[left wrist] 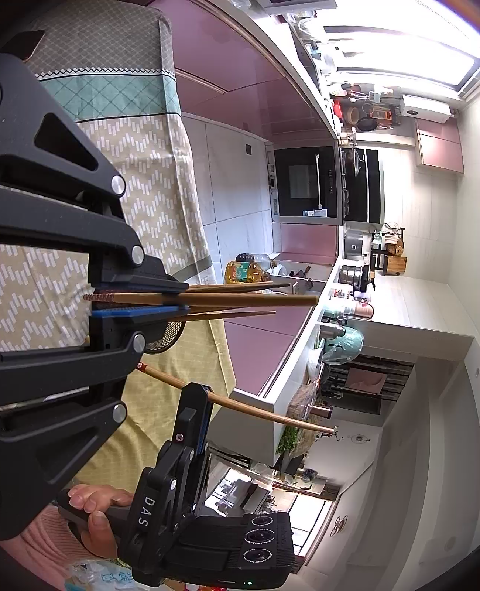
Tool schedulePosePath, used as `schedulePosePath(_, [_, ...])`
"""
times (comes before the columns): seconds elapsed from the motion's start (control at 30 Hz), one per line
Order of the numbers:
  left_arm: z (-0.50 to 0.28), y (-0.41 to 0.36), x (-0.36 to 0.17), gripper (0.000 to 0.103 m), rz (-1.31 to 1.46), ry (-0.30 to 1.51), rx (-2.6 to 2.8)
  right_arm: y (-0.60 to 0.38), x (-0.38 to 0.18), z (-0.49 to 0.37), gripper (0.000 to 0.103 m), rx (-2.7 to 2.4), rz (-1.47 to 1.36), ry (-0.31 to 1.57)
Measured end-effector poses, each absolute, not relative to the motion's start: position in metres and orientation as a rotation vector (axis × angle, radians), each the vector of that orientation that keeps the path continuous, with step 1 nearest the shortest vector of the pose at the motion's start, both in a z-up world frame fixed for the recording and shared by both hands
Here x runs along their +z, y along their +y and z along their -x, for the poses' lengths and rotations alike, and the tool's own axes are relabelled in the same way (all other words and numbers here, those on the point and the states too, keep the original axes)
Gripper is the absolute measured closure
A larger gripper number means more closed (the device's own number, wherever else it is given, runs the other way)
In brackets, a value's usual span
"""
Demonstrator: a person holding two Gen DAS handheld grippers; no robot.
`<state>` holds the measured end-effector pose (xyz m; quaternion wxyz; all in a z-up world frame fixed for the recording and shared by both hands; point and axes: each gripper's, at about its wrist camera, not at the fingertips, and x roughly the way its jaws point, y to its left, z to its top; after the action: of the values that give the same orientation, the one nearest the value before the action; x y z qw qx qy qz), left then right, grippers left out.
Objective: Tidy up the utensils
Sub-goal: 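Lower both held chopsticks into the mesh cup and hold them there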
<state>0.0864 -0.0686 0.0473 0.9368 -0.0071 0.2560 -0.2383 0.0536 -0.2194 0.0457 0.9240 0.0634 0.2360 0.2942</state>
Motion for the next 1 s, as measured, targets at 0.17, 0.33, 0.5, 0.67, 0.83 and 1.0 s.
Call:
schedulePosePath(0.17, [-0.087,-0.068,0.05,0.096,0.014,0.515,-0.489,-0.22,0.046,-0.055,0.097,0.603,-0.131,0.482])
schedulePosePath(0.33, [-0.088,-0.067,0.054,0.096,0.017,0.503,-0.488,-0.221,0.048,-0.056,0.097,0.602,-0.132,0.477])
schedulePosePath(0.5, [-0.088,-0.067,0.059,0.096,0.018,0.49,-0.488,-0.223,0.05,-0.059,0.097,0.601,-0.137,0.474])
schedulePosePath(0.67, [-0.088,-0.067,0.065,0.096,0.024,0.476,-0.496,-0.223,0.052,-0.061,0.097,0.601,-0.135,0.465])
schedulePosePath(0.83, [-0.087,-0.065,0.072,0.096,0.026,0.461,-0.499,-0.223,0.056,-0.064,0.097,0.601,-0.136,0.455])
schedulePosePath(1.0, [-0.083,-0.064,0.077,0.096,0.029,0.445,-0.502,-0.223,0.058,-0.065,0.097,0.601,-0.14,0.451])
